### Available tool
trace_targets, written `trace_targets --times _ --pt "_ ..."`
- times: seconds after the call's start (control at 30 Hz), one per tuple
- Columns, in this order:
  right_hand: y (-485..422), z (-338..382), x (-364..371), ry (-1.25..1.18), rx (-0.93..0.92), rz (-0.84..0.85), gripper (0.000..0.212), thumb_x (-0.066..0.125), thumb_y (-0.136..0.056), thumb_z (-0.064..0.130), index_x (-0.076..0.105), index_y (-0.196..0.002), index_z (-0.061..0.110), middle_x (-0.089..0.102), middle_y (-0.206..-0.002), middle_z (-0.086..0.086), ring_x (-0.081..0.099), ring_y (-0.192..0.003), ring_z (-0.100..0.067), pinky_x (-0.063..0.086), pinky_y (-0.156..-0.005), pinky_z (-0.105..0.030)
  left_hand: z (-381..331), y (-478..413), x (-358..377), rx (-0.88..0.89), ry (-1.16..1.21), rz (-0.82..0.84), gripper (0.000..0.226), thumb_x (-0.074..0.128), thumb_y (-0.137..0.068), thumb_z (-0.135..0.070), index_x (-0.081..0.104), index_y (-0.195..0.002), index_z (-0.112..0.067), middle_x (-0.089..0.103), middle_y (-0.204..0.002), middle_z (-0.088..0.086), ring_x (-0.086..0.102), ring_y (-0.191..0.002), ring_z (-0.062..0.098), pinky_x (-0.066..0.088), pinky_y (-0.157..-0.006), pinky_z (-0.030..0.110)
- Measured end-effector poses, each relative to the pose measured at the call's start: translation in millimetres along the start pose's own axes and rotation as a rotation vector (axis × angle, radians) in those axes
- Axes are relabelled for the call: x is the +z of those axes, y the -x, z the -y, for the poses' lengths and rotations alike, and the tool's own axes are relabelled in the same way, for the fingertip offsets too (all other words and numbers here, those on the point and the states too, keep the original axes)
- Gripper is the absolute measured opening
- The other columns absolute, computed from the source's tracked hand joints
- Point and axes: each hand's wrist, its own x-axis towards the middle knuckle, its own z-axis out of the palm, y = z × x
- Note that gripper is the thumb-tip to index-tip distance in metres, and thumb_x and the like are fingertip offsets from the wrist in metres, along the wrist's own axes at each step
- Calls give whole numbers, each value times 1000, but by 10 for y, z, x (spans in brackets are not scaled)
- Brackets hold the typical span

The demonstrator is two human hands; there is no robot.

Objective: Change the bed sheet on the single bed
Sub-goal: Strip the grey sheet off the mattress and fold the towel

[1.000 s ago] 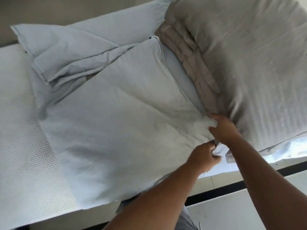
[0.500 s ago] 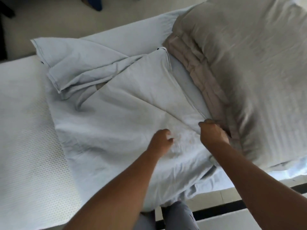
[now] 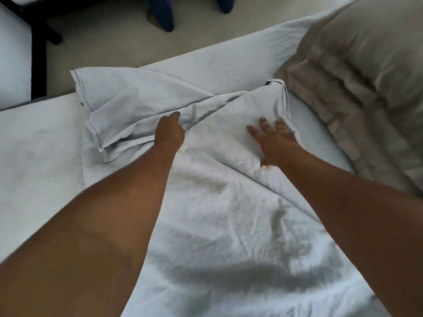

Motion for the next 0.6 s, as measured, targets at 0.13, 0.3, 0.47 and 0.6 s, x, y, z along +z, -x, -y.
trace_targets --times 0.13,0.3,0.47,0.6 --pt "-132 50 83 -52 111 11 133 89 -74 28 -15 -155 47 -27 -166 5 -13 -153 -42 19 -112 -74 -6 -176 110 14 6 16 31 61 -94 -29 62 -122 -17 65 -126 17 57 -122 37 44 -101 41" --pt "-205 156 115 -81 178 -26 114 71 -92 18 -21 -154 45 -37 -162 -2 -21 -150 -46 13 -111 -78 -72 -265 100 -21 -9 -107 13 57 -95 -20 69 -99 -17 70 -107 16 63 -105 37 49 -88 40" --pt "-262 147 210 -62 245 -94 119 74 -90 17 -23 -156 35 -33 -162 -12 -13 -151 -48 22 -112 -75 -794 -632 -299 90 297 -382 12 45 -91 -11 57 -89 -11 55 -99 8 46 -81 17 41 -81 34" --pt "-359 225 203 -64 310 -99 129 81 -83 11 -24 -156 30 -32 -162 -16 -15 -150 -51 20 -110 -77 -1830 -893 -713 463 437 -394 10 49 -90 -12 56 -86 -18 55 -89 -2 49 -78 10 39 -74 20"
